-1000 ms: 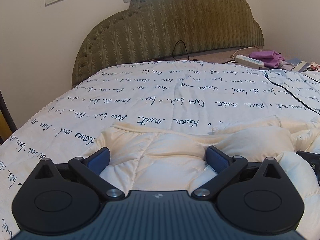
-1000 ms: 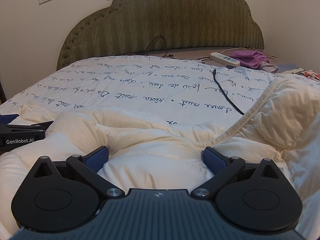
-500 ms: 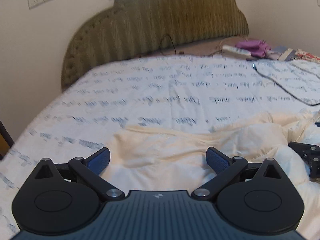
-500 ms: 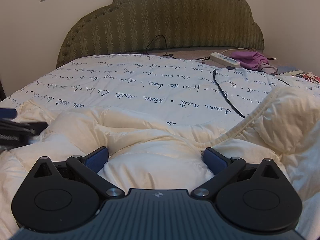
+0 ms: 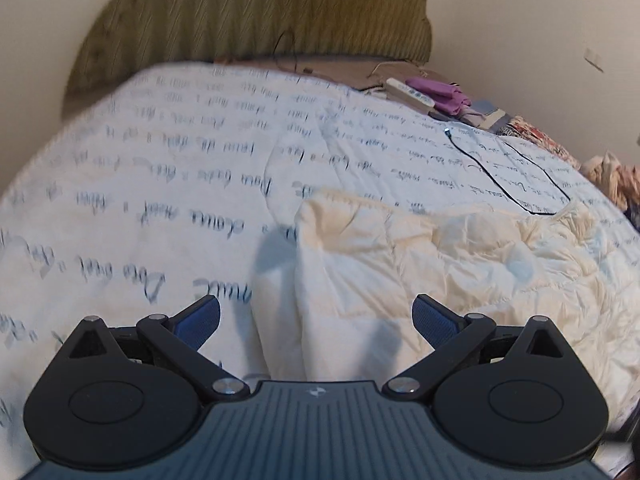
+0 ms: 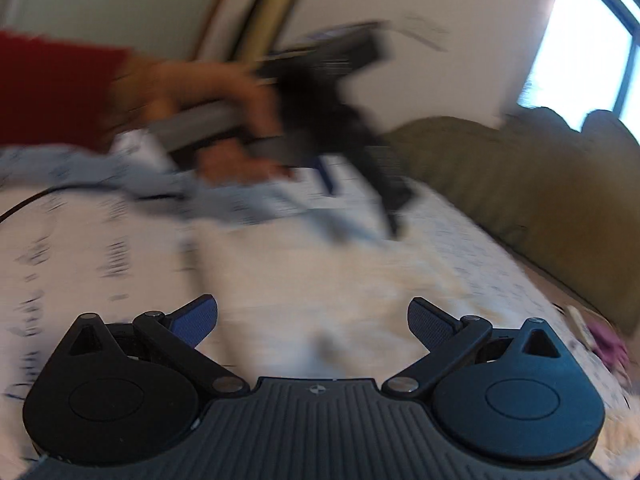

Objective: Fold small clothes

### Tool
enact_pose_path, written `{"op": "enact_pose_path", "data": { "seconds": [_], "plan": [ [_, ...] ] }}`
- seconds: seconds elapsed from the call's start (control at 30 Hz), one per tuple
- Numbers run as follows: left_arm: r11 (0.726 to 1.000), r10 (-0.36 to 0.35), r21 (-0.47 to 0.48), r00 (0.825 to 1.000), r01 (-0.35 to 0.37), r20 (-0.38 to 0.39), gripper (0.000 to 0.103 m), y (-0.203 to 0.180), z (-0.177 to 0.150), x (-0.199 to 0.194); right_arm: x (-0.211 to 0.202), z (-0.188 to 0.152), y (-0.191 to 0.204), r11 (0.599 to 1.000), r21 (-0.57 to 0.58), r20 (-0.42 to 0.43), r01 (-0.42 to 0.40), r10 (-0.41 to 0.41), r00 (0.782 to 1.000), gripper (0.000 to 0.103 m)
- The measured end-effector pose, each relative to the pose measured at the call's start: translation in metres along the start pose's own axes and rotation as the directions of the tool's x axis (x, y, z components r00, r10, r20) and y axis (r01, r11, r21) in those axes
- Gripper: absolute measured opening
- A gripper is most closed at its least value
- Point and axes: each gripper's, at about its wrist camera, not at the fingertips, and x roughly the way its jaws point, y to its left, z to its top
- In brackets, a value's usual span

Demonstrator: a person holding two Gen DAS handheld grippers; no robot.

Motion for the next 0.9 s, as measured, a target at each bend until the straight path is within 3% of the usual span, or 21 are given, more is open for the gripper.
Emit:
{"op": "enact_pose_path", "data": {
  "seconds": [0.07,0.17,0.2,0.23,0.33,0.37,0.4,0.5,0.63,0.7,0.77,0.83,0.87,0.9],
  "plan": [
    [0.999,-0.012,-0.052,1.000,0.011,-0.020,0.103,0.008,-0.003,0.008,0.012,0.001,0.025,0.996,-0.089,-0.020,0.008,-0.010,1.000,0.100],
    [0.985,-0.081,-0.160,0.995,0.070,-0.065,0.103,0.023,-0.006,0.025,0.033,-0.002,0.043,0.972,-0.194,-0.020,0.134,-0.141,0.990,0.093],
    [0.974,-0.120,-0.201,0.990,0.102,-0.077,0.103,0.027,-0.006,0.032,0.038,-0.001,0.042,0.968,-0.195,-0.019,0.158,-0.165,0.986,0.083],
    [0.965,-0.150,-0.229,0.986,0.130,-0.074,0.103,0.030,-0.006,0.035,0.042,0.001,0.038,0.969,-0.180,-0.037,0.167,-0.176,0.984,0.061],
    [0.929,-0.259,-0.284,0.965,0.237,-0.042,0.099,0.033,-0.004,0.038,0.053,0.003,0.032,0.978,-0.130,-0.067,0.164,-0.173,0.983,0.034],
    [0.915,-0.295,-0.301,0.955,0.270,-0.040,0.077,0.033,-0.004,0.039,0.053,0.003,0.031,0.979,-0.121,-0.063,0.163,-0.171,0.983,0.030],
    [0.908,-0.309,-0.314,0.949,0.278,-0.054,0.049,0.032,-0.004,0.041,0.051,0.004,0.032,0.979,-0.115,-0.051,0.168,-0.175,0.983,0.026],
    [0.910,-0.293,-0.320,0.954,0.262,-0.054,0.030,0.031,-0.007,0.040,0.037,0.008,0.023,0.990,-0.045,-0.020,0.136,-0.137,0.990,0.019],
    [0.897,-0.306,-0.331,0.952,0.294,0.018,0.020,0.030,-0.015,0.012,0.014,0.013,-0.003,0.990,0.138,0.017,0.016,-0.018,1.000,0.019],
    [0.853,-0.340,-0.403,0.939,0.332,0.054,0.019,0.037,-0.019,-0.004,-0.001,0.015,-0.018,0.971,0.232,0.045,-0.059,0.050,0.998,0.019],
    [0.762,-0.406,-0.509,0.908,0.399,0.104,0.019,0.044,-0.026,-0.015,-0.018,0.017,-0.028,0.953,0.279,0.078,-0.118,0.100,0.992,0.020],
    [0.668,-0.444,-0.608,0.885,0.430,0.139,0.019,0.048,-0.033,-0.020,-0.036,0.013,-0.044,0.930,0.301,0.106,-0.213,0.190,0.976,0.038],
    [0.646,-0.451,-0.626,0.880,0.437,0.149,0.019,0.047,-0.034,-0.023,-0.051,0.007,-0.056,0.913,0.316,0.145,-0.260,0.224,0.964,0.037],
    [0.635,-0.452,-0.636,0.879,0.439,0.155,0.019,0.045,-0.034,-0.025,-0.067,0.000,-0.073,0.888,0.336,0.198,-0.313,0.258,0.946,0.045]
  ]
}}
